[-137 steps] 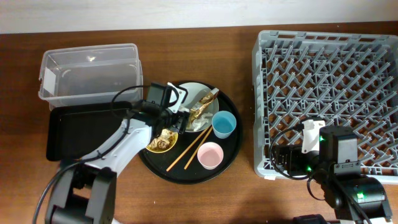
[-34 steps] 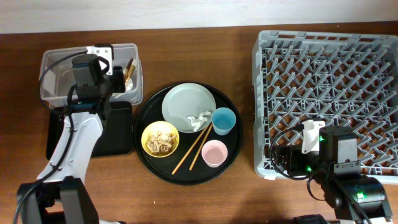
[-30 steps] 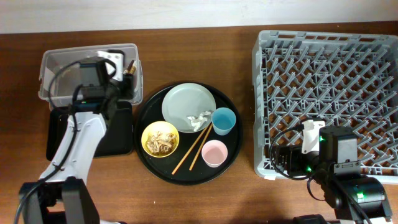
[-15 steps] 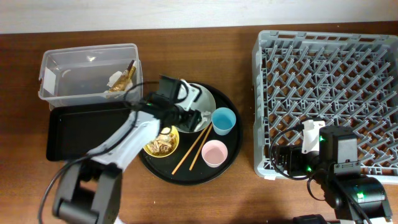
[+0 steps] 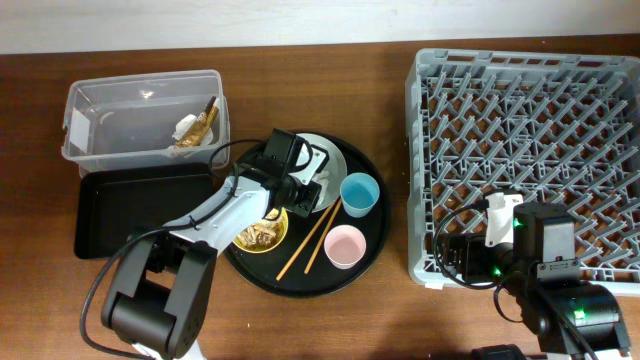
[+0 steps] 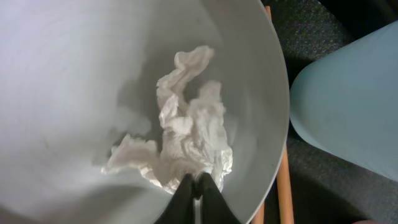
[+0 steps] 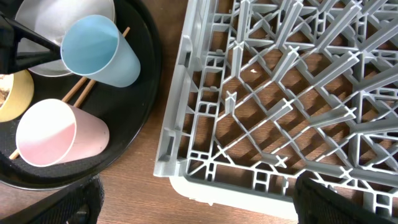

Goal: Sort waste into correct bins and load items into the dishwasher rack

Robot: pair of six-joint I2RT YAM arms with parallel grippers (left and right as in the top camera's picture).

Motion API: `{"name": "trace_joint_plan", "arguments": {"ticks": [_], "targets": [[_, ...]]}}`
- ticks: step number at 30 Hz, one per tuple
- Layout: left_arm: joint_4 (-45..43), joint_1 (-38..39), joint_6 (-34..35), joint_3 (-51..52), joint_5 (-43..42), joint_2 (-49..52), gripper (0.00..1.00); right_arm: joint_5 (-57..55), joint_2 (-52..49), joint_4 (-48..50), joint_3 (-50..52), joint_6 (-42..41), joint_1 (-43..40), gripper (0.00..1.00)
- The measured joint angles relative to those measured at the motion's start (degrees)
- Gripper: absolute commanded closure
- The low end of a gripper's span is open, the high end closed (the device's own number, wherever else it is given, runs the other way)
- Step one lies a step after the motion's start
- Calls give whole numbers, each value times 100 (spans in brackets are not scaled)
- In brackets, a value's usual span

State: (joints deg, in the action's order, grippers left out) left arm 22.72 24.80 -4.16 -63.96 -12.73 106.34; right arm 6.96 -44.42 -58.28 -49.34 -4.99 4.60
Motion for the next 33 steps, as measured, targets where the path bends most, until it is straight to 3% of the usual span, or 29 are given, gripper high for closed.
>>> {"name": "trace_joint_plan", "arguments": {"ticks": [10, 14, 19, 31, 32, 33], "targets": [[63, -15, 9, -59, 179, -70, 100, 0, 0, -2, 0, 2, 0, 2], [83, -214, 9, -258, 581, -776, 99, 0, 0, 0, 0, 0, 0, 2], [-170, -887, 9, -422, 1353, -1790, 100, 0, 0, -2, 0, 2, 0, 1], [-780, -2625, 9, -424, 1665, -1657, 98, 0, 0, 0, 0, 0, 0, 2], [-822, -2732, 9, -424, 1665, -1521, 88, 0, 0, -2, 0, 0, 0, 2], [-850, -2820, 9, -424, 1665, -1392, 64, 0, 0, 0, 0, -2, 0, 2]]}}
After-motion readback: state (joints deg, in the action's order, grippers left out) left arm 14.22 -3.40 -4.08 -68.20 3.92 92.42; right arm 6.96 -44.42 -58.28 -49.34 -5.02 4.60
